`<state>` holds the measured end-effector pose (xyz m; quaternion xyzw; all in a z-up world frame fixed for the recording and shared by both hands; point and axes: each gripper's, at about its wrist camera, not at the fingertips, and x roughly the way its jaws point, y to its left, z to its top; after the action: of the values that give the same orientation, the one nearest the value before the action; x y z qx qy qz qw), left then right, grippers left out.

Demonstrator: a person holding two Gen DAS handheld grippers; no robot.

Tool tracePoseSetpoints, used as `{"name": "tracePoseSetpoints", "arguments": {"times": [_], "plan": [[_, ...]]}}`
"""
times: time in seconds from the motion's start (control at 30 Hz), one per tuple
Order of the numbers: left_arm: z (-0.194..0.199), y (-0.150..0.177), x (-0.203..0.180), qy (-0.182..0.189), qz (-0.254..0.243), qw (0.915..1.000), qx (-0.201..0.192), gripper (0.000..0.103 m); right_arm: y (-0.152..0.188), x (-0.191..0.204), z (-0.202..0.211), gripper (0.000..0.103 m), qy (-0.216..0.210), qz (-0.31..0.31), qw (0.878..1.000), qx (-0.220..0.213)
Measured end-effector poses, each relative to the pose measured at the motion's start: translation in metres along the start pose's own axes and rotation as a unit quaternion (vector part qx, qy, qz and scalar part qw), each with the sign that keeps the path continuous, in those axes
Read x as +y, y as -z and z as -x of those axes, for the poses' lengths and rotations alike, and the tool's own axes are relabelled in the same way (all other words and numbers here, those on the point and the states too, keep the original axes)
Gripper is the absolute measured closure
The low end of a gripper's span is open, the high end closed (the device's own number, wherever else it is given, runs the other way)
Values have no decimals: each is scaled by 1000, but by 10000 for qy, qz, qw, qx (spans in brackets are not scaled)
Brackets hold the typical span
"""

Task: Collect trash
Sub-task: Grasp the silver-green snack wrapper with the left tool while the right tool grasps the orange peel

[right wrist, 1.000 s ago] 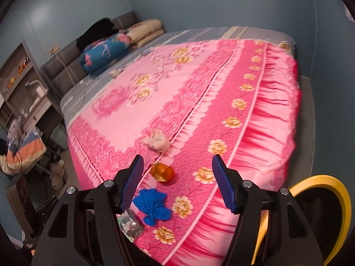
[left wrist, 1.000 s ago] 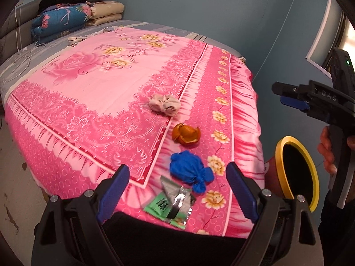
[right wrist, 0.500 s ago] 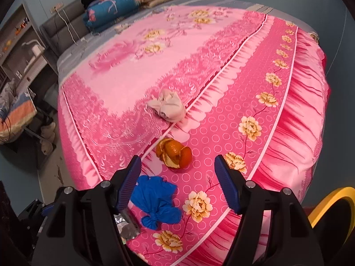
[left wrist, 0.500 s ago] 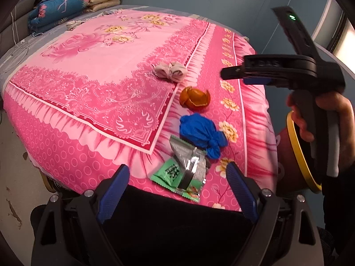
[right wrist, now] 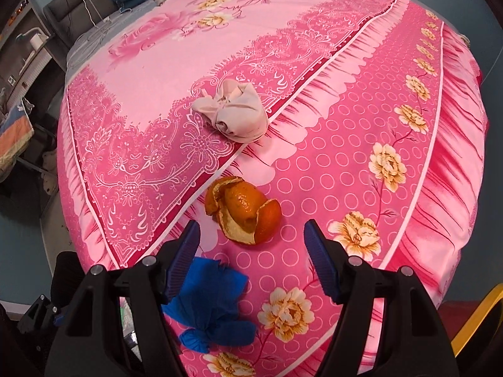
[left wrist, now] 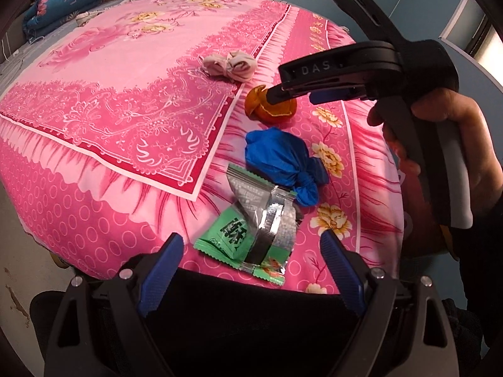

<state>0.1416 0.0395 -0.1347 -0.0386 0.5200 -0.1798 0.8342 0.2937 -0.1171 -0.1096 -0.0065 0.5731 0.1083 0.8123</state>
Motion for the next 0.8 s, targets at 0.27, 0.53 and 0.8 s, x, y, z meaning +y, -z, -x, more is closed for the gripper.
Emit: {"name": "tracePoseSetpoints", "arguments": {"times": [0.27, 0.53, 0.8], "plan": [[-24, -2, 0, 60, -65, 9996, 278, 29, -7, 0, -28, 38, 47, 10, 9997, 232], [-33, -3, 3, 77, -52, 9994, 336, 61, -9, 3, -39, 44, 174, 98, 9996, 191], [-26, -5, 9, 120, -87, 9996, 259, 83, -12, 10, -37, 68, 368, 221, 9991, 21]]}}
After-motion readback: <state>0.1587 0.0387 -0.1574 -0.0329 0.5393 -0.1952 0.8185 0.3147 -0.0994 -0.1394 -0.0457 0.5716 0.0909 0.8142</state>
